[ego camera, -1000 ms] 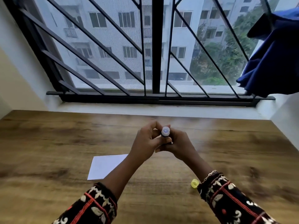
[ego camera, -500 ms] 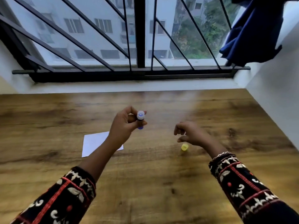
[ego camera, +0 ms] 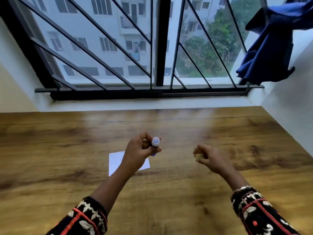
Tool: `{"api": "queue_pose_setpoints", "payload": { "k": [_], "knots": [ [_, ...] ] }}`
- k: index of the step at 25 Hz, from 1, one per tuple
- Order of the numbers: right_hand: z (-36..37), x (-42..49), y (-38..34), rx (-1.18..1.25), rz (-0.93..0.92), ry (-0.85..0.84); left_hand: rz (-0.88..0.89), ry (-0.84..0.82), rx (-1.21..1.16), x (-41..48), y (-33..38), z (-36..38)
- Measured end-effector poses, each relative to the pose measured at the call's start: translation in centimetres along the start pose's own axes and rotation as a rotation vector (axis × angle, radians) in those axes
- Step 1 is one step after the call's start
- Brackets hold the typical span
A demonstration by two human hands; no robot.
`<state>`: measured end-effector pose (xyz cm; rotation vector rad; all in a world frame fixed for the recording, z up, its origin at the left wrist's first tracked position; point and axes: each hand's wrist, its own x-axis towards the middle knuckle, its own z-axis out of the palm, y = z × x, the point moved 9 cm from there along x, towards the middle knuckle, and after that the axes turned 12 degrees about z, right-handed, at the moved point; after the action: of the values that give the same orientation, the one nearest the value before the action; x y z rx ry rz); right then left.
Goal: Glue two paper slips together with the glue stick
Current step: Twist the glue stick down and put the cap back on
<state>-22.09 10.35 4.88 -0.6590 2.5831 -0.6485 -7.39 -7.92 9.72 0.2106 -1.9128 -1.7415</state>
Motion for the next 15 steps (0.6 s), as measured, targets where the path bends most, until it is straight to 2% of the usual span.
{"api": "queue_pose_setpoints", "payload": {
  "k": [6, 8, 11, 15],
  "knots": [
    [-2.2, -4.7, -13.4, 0.711, -0.331, -0.02, 0.011, 0.051, -0.014, 0.0, 0.0, -2.7],
    [-2.7, -5.7, -16.1, 0.85, -0.433, -0.005, 0.025, 0.052, 0.007, 0.1, 0.5, -3.3],
    [-2.1, -6.0, -18.6, 0.867, -0.504, -0.029, 0.031, 0.038, -0.017, 0.0, 1.3, -3.9],
    [-1.1, -6.5, -20.8, 0.571, -0.585, 0.018, 0.059, 0.02, -0.02, -0.1, 2.5, -4.8]
  ]
}}
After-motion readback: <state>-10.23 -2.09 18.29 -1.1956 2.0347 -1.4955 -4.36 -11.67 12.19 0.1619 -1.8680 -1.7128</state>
